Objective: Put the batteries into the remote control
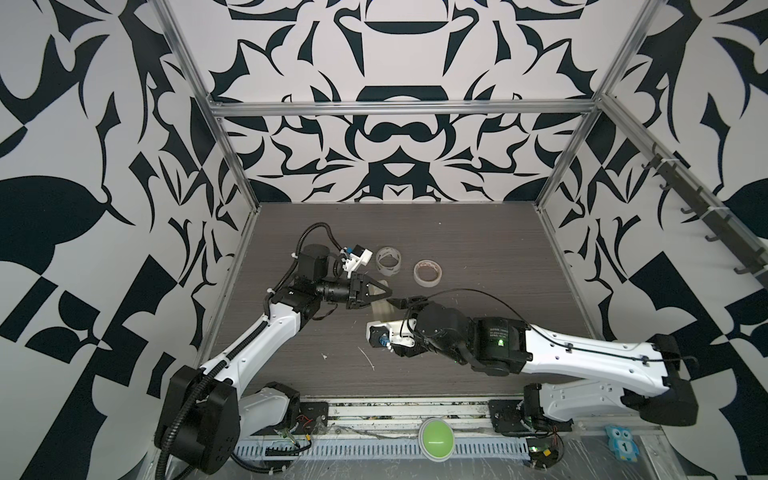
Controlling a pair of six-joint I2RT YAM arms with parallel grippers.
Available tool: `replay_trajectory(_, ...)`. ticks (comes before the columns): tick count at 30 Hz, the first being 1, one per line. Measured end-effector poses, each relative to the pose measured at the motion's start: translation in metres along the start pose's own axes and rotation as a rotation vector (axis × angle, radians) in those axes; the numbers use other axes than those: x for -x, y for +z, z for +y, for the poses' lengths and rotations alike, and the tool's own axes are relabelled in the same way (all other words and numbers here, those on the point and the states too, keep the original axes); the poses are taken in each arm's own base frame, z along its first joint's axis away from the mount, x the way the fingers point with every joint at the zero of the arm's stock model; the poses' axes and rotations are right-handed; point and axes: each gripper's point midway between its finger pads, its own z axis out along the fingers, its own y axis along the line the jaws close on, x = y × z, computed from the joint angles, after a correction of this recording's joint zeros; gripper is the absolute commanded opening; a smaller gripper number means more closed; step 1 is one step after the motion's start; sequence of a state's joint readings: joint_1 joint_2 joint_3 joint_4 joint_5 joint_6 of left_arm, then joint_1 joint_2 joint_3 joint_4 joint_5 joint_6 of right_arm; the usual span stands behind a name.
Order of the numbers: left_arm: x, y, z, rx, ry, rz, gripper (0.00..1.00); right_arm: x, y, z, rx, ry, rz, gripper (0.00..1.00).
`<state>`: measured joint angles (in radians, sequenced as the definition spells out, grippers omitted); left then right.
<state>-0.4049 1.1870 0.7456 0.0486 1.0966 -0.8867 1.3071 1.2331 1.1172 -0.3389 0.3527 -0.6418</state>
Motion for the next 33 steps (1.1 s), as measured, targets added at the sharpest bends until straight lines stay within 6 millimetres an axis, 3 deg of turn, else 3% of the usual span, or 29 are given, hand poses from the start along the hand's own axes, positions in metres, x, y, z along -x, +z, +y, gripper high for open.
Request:
replay_trajectory(18,-0.004,0.001,-0.003,-0.015,-0.005,0.022,0.00,0.004,-0.004,-0.011,-0.047,0.007,-0.020,0.70)
replay_trajectory(33,-0.005,0.001,-0.003,-0.017,-0.005,0.026,0.00,0.011,-0.016,-0.005,0.004,0.033,-0.078,0.72)
